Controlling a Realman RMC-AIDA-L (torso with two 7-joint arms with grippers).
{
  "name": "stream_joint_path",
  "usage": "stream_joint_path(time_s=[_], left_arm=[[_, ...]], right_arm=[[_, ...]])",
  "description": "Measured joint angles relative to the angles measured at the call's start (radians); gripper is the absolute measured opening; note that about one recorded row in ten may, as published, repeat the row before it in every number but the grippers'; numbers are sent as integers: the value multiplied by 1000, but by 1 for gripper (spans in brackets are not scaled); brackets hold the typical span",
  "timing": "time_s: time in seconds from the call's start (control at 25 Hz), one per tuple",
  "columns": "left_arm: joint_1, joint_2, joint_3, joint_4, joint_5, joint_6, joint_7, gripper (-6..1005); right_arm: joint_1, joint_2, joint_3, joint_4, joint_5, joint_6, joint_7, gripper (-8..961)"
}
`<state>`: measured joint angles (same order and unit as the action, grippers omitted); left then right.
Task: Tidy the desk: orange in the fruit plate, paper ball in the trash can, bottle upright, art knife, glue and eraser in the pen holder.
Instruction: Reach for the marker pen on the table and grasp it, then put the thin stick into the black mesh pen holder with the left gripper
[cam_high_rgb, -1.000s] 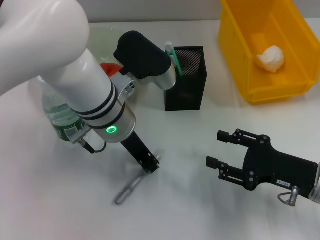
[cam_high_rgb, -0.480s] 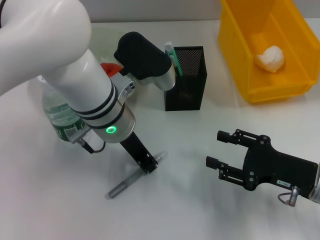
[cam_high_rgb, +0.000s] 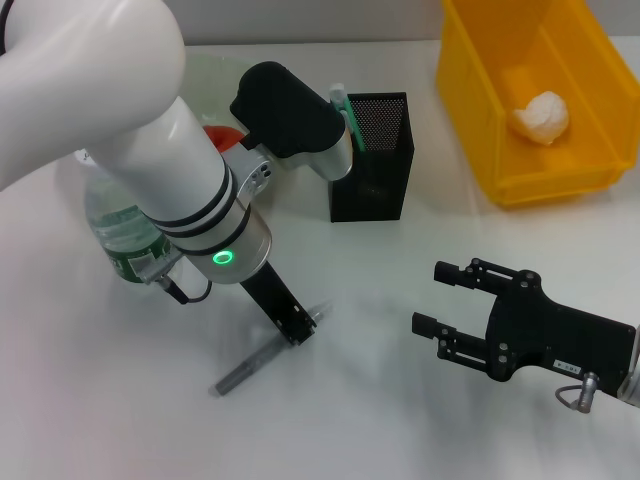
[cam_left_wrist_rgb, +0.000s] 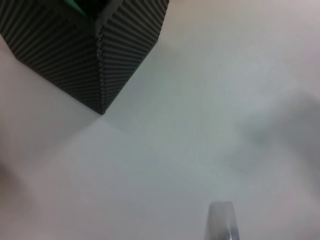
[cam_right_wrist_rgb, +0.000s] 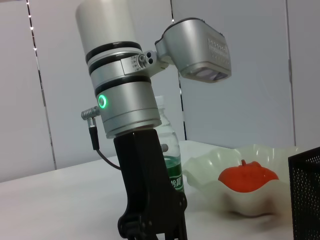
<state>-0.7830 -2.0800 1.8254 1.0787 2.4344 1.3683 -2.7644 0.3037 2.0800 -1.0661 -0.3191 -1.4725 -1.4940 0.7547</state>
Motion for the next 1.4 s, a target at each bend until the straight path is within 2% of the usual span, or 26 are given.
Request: stream_joint_path(time_s=[1.04,1.28,1.4], left_arm=[[-2,0,12,-5,-2,0,12,154],[13,0,3,100,-11,7,20,155],[44,2,-11,229,-12,9,38,155]], right_arm=[[0,0,0,5,0,0,2,668],[-7,0,3,6,7,0,1,668],[-13,0,12,8,7,0,-1,667]])
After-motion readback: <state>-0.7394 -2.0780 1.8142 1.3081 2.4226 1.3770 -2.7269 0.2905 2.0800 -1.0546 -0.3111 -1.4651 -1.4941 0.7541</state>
